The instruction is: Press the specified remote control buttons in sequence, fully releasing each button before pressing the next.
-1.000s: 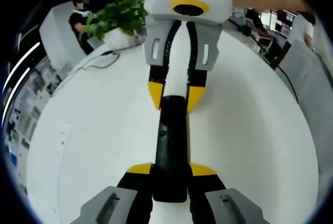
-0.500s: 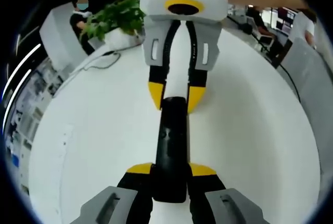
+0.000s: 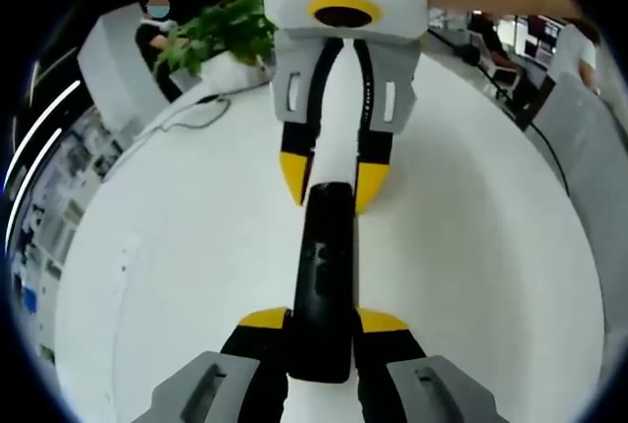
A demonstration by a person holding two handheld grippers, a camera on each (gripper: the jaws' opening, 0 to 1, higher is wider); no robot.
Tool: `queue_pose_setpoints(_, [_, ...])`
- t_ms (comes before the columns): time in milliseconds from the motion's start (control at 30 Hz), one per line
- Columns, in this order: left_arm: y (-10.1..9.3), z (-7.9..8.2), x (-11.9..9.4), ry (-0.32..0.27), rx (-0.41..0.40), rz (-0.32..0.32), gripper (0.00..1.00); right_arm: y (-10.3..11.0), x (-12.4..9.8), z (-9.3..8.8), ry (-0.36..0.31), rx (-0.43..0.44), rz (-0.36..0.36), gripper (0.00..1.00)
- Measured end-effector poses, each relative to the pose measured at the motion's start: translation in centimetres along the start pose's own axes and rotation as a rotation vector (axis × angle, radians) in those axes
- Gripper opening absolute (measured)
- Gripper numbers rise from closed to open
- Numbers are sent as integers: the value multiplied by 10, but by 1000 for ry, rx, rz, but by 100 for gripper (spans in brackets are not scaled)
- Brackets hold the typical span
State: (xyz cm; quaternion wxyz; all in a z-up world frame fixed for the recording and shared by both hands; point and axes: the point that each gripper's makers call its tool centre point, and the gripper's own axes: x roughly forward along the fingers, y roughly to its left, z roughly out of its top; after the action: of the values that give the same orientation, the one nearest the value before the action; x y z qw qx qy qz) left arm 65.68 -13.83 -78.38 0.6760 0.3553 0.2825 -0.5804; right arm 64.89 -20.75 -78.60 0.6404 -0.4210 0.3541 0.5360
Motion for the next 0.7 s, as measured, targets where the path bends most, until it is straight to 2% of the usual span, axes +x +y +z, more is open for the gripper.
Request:
queue_pose_setpoints(267, [4,-2,-1,-12,-29,12,27,-16,4,-8,-22,44,-19,28])
queue_pose_setpoints(633, [-2,-1,-6,-45,-74,26,34,-20,4,-13,-46,71,-29,31])
queue_pose_setpoints(700, [0,2,-9,-67,-86,35,34,-19,1,-11,-56,74,-34,32])
